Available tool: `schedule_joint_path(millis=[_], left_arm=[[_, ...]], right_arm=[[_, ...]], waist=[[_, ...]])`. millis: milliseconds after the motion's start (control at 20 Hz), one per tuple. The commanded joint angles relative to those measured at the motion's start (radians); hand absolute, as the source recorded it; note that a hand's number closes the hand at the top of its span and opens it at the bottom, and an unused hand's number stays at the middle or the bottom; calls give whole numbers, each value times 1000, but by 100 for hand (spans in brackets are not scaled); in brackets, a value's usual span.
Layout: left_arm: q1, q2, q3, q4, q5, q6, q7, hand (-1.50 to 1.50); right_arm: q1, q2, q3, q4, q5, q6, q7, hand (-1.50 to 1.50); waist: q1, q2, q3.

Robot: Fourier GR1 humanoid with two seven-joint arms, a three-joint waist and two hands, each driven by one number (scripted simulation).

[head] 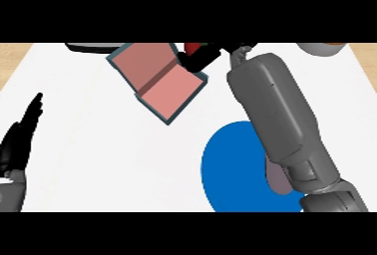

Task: Pick the tomato from the plate and place it in the cardboard box

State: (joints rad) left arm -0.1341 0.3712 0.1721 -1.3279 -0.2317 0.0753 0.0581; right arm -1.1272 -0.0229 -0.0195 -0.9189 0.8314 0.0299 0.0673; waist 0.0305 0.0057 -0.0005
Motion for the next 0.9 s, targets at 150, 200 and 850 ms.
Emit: schedule_joint_path(millis=[150, 200, 850], left_arm=[[15, -11, -9, -37, -2, -7, -4, 0], [7, -25, -34, -55, -20, -1, 22, 0], [-99, -41, -68, 8, -37, -20, 13, 0]], right_arm=[[-187, 22, 1, 292, -160, -143, 50, 150], [-233, 23, -30, 347, -152, -154, 39, 150], [-334, 23, 43, 672, -207, -350, 65, 150]], waist=[[33, 7, 0], [41, 11, 0], [119, 40, -3]])
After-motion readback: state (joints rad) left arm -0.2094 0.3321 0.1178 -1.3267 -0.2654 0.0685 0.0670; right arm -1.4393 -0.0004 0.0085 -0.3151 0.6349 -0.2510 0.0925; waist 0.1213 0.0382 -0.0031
